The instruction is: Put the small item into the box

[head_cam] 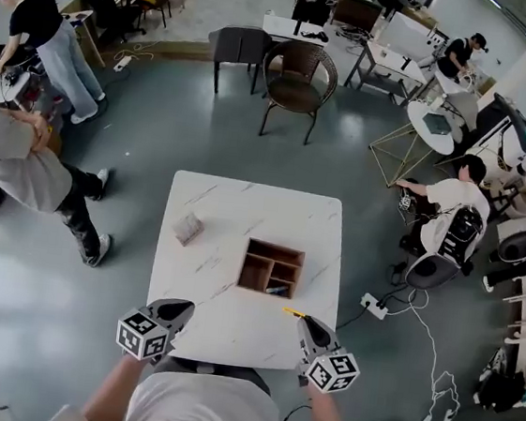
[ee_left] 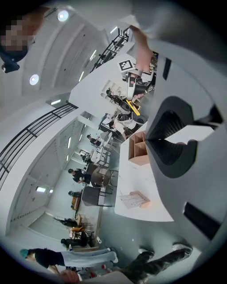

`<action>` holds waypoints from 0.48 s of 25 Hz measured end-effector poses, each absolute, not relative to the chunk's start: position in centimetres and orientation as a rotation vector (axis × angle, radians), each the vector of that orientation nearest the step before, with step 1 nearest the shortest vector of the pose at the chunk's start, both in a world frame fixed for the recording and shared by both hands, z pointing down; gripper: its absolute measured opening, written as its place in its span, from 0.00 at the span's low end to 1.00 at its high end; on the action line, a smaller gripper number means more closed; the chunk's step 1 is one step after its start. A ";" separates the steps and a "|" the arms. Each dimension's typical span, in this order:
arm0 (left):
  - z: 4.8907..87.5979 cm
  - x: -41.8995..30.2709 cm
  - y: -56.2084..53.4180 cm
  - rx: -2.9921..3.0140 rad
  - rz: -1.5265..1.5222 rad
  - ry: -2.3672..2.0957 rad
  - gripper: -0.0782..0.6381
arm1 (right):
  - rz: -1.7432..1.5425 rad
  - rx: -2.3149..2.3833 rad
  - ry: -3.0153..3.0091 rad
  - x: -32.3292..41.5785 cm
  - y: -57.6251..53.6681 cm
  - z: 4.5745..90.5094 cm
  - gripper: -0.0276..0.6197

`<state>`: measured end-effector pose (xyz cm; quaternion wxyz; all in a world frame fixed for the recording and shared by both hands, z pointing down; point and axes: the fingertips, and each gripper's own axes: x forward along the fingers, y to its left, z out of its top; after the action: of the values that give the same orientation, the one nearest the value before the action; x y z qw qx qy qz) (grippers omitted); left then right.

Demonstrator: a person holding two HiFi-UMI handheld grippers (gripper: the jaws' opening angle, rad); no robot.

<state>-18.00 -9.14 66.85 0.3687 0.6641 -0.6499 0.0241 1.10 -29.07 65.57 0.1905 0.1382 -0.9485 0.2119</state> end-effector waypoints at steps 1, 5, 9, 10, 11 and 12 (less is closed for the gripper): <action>67.0 -17.9 -9.2 1.689 0.061 -1.676 0.13 | 0.595 0.371 -2.657 0.7 -29.6 66.1 0.13; 67.7 -17.2 -9.6 1.639 0.052 -1.706 0.13 | 0.597 0.312 -2.620 -0.9 -31.8 69.0 0.13; 68.8 -16.5 -9.8 1.585 0.017 -1.733 0.13 | 0.610 0.251 -2.569 -2.6 -33.1 72.0 0.13; 69.0 -16.4 -9.8 1.569 0.009 -1.737 0.13 | 0.613 0.236 -2.557 -3.0 -33.2 72.5 0.13; 69.2 -16.3 -9.8 1.556 0.003 -1.740 0.13 | 0.613 0.220 -2.548 -3.4 -33.3 73.1 0.13; 69.4 -16.2 -9.8 1.544 0.001 -1.743 0.13 | 0.610 0.206 -2.540 -3.8 -33.4 73.6 0.13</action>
<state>-16.17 -9.79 69.40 0.3956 0.6089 -0.6876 0.0002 -3.83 -33.37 73.57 0.2575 0.0760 -0.9366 0.2250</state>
